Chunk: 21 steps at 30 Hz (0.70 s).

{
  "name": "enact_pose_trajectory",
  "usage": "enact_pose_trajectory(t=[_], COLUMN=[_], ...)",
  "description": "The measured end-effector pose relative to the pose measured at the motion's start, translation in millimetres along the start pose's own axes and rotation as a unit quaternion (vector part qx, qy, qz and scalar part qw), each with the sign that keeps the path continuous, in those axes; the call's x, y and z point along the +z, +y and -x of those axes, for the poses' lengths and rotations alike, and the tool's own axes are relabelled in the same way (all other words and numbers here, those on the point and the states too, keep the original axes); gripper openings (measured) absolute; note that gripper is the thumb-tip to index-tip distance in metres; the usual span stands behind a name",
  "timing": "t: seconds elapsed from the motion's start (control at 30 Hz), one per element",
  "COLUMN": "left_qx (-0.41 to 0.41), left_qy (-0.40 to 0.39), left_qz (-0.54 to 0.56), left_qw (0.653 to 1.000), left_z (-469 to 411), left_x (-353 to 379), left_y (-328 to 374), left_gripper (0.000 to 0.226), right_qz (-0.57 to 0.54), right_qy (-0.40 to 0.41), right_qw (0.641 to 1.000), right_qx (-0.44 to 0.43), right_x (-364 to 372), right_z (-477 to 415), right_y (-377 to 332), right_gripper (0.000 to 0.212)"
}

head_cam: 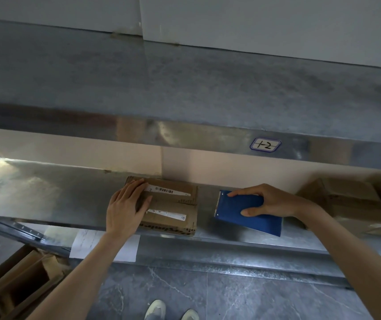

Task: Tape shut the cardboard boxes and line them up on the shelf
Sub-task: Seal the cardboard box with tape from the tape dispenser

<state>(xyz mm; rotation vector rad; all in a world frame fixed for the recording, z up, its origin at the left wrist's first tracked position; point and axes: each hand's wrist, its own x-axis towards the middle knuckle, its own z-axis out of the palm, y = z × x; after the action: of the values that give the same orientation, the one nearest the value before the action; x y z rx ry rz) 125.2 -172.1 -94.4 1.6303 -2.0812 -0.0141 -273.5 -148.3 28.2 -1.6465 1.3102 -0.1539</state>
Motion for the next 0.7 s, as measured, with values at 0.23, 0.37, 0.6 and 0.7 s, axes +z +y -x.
enact_pose_trajectory(t=[0.23, 0.37, 0.6, 0.7], left_qx=[-0.003, -0.001, -0.005, -0.006], left_qy=[-0.004, -0.004, -0.004, -0.009], left_qz=[0.006, 0.009, 0.013, 0.014], left_qw=[1.0, 1.0, 1.0, 1.0], left_z=[-1, -1, -1, 0], left_x=[-3, -4, -3, -3], left_y=[3, 4, 4, 3], left_gripper=[0.049, 0.05, 0.052, 0.052], right_qz=[0.061, 0.093, 0.176, 0.221], right_qy=[0.004, 0.013, 0.028, 0.046], right_qw=[0.998, 0.995, 0.983, 0.973], right_qx=[0.023, 0.026, 0.042, 0.053], right_x=[23, 36, 44, 49], right_z=[-31, -50, -65, -66], right_y=[-4, -16, -35, -38], right_gripper=[0.044, 0.051, 0.056, 0.056])
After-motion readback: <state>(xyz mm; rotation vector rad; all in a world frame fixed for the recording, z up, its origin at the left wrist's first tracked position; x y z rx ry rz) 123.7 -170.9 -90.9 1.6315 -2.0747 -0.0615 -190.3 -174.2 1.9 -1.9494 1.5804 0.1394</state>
